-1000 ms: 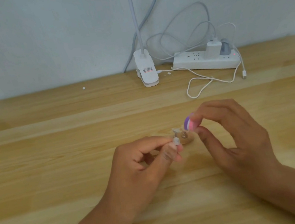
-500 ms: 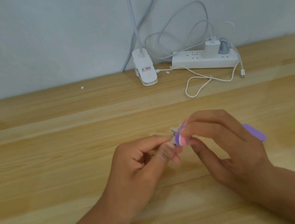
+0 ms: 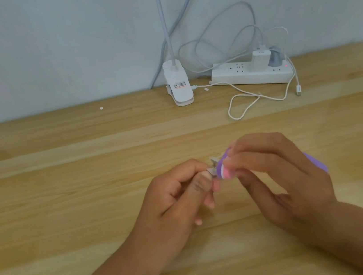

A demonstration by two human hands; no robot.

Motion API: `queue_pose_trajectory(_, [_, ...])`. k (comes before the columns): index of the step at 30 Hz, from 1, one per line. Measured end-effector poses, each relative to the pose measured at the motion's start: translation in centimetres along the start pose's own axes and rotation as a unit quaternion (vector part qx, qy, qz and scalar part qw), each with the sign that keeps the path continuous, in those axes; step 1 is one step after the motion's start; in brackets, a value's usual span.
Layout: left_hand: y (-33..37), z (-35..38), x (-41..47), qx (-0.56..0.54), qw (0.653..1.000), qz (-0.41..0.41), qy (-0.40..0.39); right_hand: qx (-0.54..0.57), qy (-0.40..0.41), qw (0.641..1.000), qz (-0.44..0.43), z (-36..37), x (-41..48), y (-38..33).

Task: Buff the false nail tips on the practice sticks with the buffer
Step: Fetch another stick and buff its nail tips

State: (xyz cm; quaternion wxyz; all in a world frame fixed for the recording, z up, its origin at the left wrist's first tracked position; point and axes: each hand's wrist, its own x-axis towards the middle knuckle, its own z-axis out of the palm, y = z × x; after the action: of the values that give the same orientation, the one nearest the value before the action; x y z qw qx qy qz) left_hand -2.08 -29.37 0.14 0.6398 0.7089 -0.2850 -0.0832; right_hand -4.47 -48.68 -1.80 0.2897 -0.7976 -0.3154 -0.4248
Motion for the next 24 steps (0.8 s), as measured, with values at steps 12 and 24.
queue_pose_trajectory(12, [0.3,0.0,0.3,-0.087,0.995,-0.032,-0.041,0.011,-0.003,1.0,0.017,0.2,-0.1,-0.3])
queue_pose_trajectory(24, [0.4,-0.4,0.4,-0.154,0.981,-0.08,-0.084,0.032,-0.024,0.999,0.009,-0.1,0.0,0.1])
